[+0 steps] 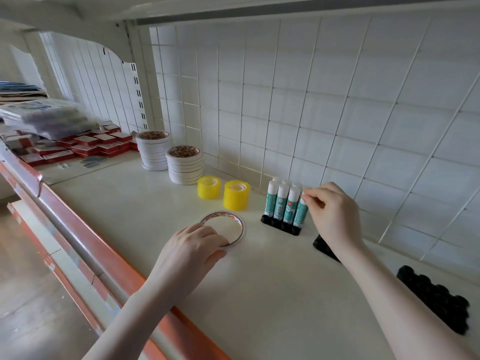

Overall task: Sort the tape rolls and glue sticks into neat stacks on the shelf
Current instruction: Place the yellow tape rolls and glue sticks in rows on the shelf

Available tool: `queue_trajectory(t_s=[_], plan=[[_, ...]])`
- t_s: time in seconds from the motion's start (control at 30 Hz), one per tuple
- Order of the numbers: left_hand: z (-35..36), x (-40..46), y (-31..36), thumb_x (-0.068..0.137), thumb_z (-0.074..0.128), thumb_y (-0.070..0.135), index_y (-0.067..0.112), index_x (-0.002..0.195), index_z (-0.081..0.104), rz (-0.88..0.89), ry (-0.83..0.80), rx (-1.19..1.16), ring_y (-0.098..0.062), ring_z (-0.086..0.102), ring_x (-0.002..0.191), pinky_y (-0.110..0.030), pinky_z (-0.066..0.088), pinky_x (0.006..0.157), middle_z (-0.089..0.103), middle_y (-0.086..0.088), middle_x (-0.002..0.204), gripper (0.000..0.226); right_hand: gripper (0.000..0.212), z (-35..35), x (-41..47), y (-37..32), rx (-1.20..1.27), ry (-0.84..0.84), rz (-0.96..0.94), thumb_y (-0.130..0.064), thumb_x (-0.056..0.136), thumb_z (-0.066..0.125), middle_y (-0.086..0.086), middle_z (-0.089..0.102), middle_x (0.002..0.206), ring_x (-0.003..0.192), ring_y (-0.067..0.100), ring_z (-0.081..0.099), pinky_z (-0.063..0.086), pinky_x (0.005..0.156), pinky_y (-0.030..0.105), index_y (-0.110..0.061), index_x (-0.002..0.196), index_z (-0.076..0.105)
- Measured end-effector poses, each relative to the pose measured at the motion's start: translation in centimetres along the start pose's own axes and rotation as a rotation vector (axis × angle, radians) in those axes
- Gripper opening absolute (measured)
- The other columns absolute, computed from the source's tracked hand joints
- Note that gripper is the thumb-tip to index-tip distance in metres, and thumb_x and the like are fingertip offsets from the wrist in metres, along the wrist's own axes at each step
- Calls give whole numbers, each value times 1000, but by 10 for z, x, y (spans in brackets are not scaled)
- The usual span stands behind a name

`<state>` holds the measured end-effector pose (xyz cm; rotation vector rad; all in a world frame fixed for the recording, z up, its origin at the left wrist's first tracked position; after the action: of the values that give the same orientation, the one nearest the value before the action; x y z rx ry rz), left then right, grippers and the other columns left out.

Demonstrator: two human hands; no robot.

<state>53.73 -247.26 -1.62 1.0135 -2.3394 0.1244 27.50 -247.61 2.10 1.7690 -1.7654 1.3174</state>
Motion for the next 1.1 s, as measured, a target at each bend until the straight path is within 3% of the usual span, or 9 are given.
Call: queue_trajectory(t_s=[0.13, 0.37, 0.53, 0.77, 0.97, 1.1], plan=[[-1, 2, 2, 79, 55, 35, 25, 83, 68, 5, 15, -3, -14, 59, 72, -22, 47, 62, 62, 12, 76, 17, 5, 4, -2, -3, -28, -4, -32, -1, 79, 68, 4, 54, 68, 50, 28, 52, 41, 50, 28, -4, 76, 70], [-12, -3, -1, 81, 47, 40, 29, 84, 67, -28, 83, -28, -9, 56, 72, -21, 46, 61, 61, 15, 76, 24, 15, -5, -8, -10, -157, 3, -189, -5, 81, 59, 5, 65, 76, 59, 30, 60, 46, 49, 28, -7, 90, 71], [-32, -6, -15, 80, 46, 40, 29, 83, 67, -11, 127, 40, -7, 53, 71, -21, 44, 60, 60, 16, 75, 25, 28, -14, -1, -31, -182, 98, -293, -15, 87, 44, 7, 66, 83, 71, 30, 61, 50, 61, 32, -5, 92, 70], [-61, -1, -53, 72, 65, 29, 25, 82, 68, -10, 149, 92, -10, 56, 70, -21, 44, 61, 61, 14, 74, 11, 30, 12, -5, -70, -159, 50, -365, -19, 85, 42, 6, 66, 75, 65, 30, 63, 50, 56, 30, -8, 76, 69], [-79, 5, -99, 69, 81, 17, 21, 82, 70, -8, 146, 91, -15, 61, 69, -28, 50, 60, 64, 10, 75, 17, 34, 66, -7, -100, -135, -166, -316, -31, 84, 39, 1, 63, 70, 65, 27, 61, 49, 51, 32, -15, 73, 67], [-86, 15, -140, 71, 76, 21, 21, 82, 70, 32, 151, 80, -17, 62, 69, -29, 51, 59, 64, 8, 75, 13, 31, 104, -7, -127, -223, -200, -334, -31, 80, 40, -1, 61, 66, 62, 25, 61, 47, 48, 29, -19, 70, 67]])
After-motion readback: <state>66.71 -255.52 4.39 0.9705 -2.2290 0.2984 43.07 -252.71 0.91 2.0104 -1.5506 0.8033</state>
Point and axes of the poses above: each hand's wrist, its own x-axis towards the middle knuckle, its own z-axis out of the palm, y = z × x, the point moved 4 cm from there along x, towards the middle knuckle
